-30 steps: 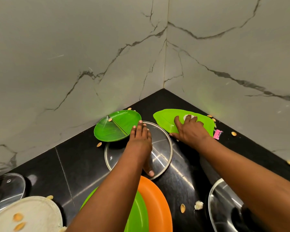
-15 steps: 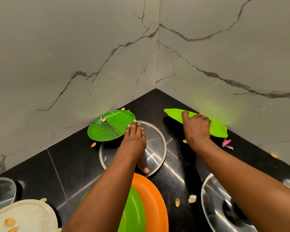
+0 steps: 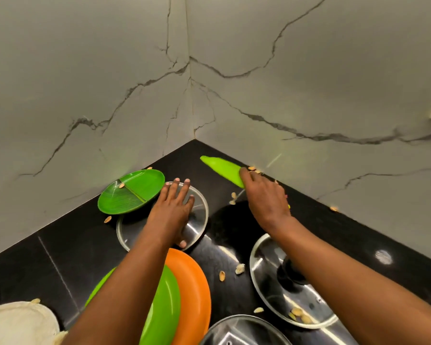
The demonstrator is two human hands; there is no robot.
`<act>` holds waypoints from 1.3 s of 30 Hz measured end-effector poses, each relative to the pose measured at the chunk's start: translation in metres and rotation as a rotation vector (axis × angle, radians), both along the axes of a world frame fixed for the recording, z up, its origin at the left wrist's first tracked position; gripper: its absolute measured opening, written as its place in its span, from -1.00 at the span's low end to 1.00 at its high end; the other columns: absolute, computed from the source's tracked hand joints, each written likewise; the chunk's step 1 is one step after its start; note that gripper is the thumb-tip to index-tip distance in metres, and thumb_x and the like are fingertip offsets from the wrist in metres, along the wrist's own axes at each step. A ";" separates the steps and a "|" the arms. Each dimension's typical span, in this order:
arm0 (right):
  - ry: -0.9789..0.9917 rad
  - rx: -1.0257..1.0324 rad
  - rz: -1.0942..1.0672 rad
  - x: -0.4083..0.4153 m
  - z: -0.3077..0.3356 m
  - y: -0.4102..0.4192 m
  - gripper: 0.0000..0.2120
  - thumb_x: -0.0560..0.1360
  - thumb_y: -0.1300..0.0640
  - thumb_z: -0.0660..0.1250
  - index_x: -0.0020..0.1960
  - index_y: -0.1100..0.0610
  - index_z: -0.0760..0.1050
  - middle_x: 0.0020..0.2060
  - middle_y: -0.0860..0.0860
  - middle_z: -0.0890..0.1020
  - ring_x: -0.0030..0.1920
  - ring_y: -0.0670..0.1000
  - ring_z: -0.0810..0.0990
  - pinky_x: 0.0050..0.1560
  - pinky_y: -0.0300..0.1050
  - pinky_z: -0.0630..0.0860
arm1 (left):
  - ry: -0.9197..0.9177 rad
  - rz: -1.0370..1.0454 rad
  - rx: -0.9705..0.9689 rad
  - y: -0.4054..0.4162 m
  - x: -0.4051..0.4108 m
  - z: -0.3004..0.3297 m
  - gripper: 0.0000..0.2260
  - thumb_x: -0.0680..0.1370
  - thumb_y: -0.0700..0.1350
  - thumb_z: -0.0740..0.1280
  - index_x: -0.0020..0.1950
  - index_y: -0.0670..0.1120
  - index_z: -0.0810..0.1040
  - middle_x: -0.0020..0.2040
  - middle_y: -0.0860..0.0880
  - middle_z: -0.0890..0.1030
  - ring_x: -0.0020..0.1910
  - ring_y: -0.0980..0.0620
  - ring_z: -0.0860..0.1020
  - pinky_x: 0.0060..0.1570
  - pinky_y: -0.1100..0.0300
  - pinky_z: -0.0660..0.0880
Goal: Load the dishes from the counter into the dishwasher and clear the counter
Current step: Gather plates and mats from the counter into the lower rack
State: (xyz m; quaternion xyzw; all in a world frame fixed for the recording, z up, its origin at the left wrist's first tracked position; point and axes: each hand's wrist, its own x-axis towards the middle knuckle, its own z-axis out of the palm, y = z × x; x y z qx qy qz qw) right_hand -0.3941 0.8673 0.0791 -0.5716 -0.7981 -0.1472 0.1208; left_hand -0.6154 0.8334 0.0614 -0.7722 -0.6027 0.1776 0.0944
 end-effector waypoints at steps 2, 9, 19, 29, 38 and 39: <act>0.001 0.065 0.050 0.018 0.006 -0.022 -0.57 0.39 0.29 0.30 0.26 0.17 0.45 -0.05 0.14 0.63 -0.13 0.18 0.65 -0.38 -0.02 0.47 | -0.051 -0.028 0.036 -0.012 0.007 0.006 -0.20 0.44 0.12 0.43 0.56 -0.05 0.11 0.58 -0.19 -0.18 0.55 -0.23 -0.13 0.51 -0.11 -0.10; 0.065 0.079 0.093 0.080 0.012 -0.108 -0.34 0.21 0.32 0.53 0.27 0.12 0.41 0.01 0.15 0.64 -0.08 0.19 0.66 -0.27 0.00 0.58 | -0.431 -0.016 0.335 -0.069 0.050 0.006 -0.60 0.09 -0.12 0.68 -0.12 -0.06 0.69 -0.04 -0.10 0.68 -0.16 -0.19 0.61 -0.18 0.02 0.52; 0.238 0.243 -0.009 0.141 -0.005 -0.264 -0.60 0.45 0.23 0.15 0.25 0.19 0.53 0.11 0.18 0.63 0.04 0.20 0.65 -0.05 0.03 0.63 | -0.570 -0.094 0.347 -0.210 0.117 0.006 -0.63 0.20 -0.16 0.63 -0.04 -0.11 0.66 -0.02 -0.10 0.65 -0.08 -0.17 0.62 -0.13 0.02 0.55; 0.350 0.315 -0.043 0.176 -0.008 -0.402 -0.63 0.53 0.21 0.18 0.32 0.16 0.48 0.22 0.13 0.60 0.15 0.13 0.62 0.06 -0.01 0.58 | -0.507 -0.183 0.244 -0.325 0.168 -0.003 -0.63 0.15 -0.20 0.59 -0.08 -0.12 0.65 -0.06 -0.13 0.66 -0.14 -0.20 0.63 -0.17 0.01 0.58; 0.375 0.385 -0.121 0.185 -0.016 -0.552 -0.59 0.51 0.27 0.15 0.33 0.20 0.46 0.26 0.16 0.57 0.19 0.15 0.60 0.14 0.04 0.57 | -0.626 -0.342 0.326 -0.437 0.196 -0.014 -0.72 0.39 -0.15 0.30 0.08 -0.14 0.57 0.06 -0.12 0.59 0.00 -0.16 0.55 -0.04 0.03 0.49; 0.381 0.389 -0.132 0.183 -0.019 -0.573 -0.57 0.49 0.28 0.15 0.35 0.20 0.43 0.26 0.16 0.57 0.20 0.15 0.60 0.16 0.03 0.55 | -0.638 -0.357 0.341 -0.456 0.196 -0.017 -0.70 0.40 -0.13 0.22 0.08 -0.13 0.56 0.07 -0.12 0.59 0.02 -0.15 0.54 -0.02 0.04 0.46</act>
